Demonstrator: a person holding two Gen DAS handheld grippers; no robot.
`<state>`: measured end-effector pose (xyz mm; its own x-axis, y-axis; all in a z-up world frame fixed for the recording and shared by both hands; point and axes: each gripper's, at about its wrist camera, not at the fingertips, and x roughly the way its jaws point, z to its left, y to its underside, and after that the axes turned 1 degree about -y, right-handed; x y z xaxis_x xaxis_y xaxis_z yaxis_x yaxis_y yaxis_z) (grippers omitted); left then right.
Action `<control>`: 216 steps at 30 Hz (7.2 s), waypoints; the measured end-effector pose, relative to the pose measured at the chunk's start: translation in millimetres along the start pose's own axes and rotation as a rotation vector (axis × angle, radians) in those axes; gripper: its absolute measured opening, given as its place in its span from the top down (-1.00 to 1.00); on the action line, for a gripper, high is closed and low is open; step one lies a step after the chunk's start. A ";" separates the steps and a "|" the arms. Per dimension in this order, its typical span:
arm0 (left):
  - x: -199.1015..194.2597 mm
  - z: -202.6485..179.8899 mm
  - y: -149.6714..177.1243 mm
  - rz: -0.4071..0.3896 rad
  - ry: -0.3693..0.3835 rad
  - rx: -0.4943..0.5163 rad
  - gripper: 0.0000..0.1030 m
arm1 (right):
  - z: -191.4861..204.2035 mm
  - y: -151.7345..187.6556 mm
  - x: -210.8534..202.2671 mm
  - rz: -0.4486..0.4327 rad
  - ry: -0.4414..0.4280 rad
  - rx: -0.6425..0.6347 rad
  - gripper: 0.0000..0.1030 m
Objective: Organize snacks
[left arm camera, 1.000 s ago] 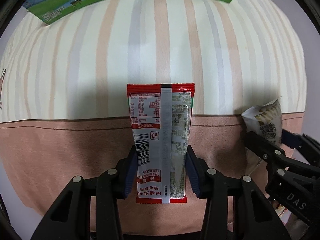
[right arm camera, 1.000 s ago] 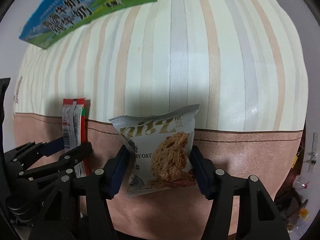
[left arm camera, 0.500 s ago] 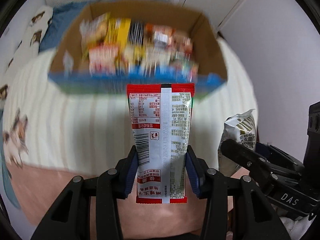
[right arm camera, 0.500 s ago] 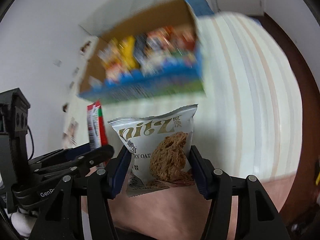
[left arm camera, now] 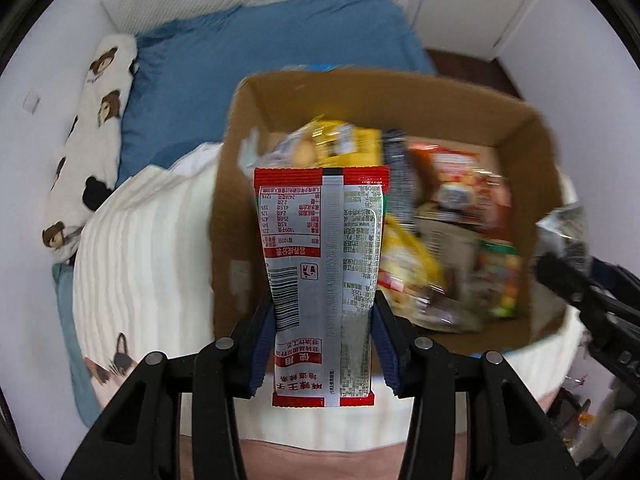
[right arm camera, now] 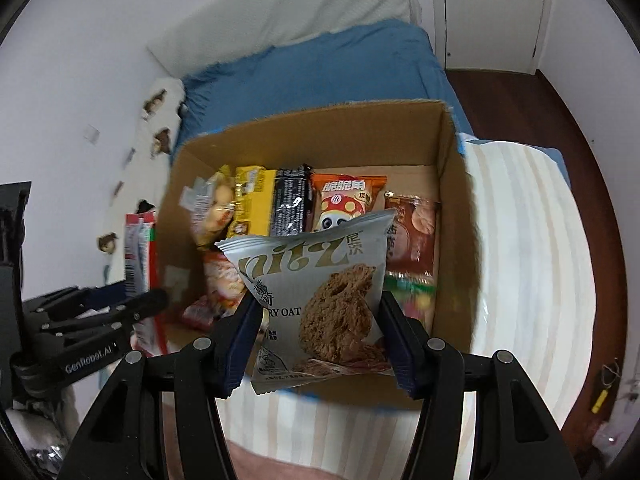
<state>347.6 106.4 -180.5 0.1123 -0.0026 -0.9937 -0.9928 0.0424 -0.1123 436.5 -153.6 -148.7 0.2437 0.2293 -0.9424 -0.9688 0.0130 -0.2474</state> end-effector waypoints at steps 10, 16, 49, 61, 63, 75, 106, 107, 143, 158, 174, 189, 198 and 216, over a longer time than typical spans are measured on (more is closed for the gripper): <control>75.1 25.4 -16.8 0.142 0.016 -0.039 -0.45 | -5.0 -13.2 79.0 0.122 0.095 0.024 -0.80; 76.7 23.3 -12.2 0.107 0.058 -0.055 -0.69 | -10.7 -4.6 83.4 0.125 0.115 0.036 -0.89; -100.7 -3.3 132.0 -0.423 0.025 -0.077 -1.00 | 5.6 125.9 -84.8 -0.252 0.117 -0.023 -0.99; -167.5 -12.2 226.5 -0.580 -0.001 -0.084 -1.00 | 22.7 217.3 -180.9 -0.436 0.104 -0.064 -0.99; -178.6 -13.9 240.6 -0.607 -0.007 -0.090 -1.00 | 27.0 231.6 -195.2 -0.464 0.107 -0.076 -0.99; -222.8 -20.8 306.7 -0.704 -0.065 -0.074 -1.00 | 50.1 306.0 -266.1 -0.570 0.092 -0.130 -0.99; -212.0 -11.3 285.6 -0.700 -0.089 -0.113 -1.00 | 46.0 281.2 -257.1 -0.598 0.134 -0.120 -1.00; -208.4 -11.5 280.3 -0.692 -0.088 -0.110 -1.00 | 45.3 276.4 -253.3 -0.595 0.137 -0.118 -1.00; -96.5 -28.9 131.5 -0.356 -0.013 -0.019 -1.00 | 5.7 138.2 -124.2 -0.312 0.161 -0.014 -1.00; -100.7 -27.5 130.1 -0.370 -0.010 -0.019 -1.00 | 0.0 139.7 -122.7 -0.287 0.145 0.007 -1.00; -104.3 -28.4 131.4 -0.382 -0.006 -0.021 -1.00 | -0.7 142.3 -127.7 -0.283 0.145 0.006 -1.00; -115.0 -30.5 134.5 -0.400 -0.004 -0.016 -1.00 | 1.4 143.5 -136.5 -0.296 0.142 -0.003 -1.00; -119.6 -32.4 136.0 -0.405 -0.020 -0.004 -1.00 | 1.7 143.3 -138.4 -0.295 0.140 -0.006 -1.00; -123.8 -33.5 142.7 -0.422 -0.036 0.006 -1.00 | 1.3 148.3 -143.3 -0.301 0.139 -0.003 -1.00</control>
<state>190.6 79.3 -73.6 0.5100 0.0136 -0.8601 -0.8594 0.0510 -0.5088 257.9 -183.2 -50.0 0.5233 0.0806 -0.8483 -0.8521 0.0570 -0.5202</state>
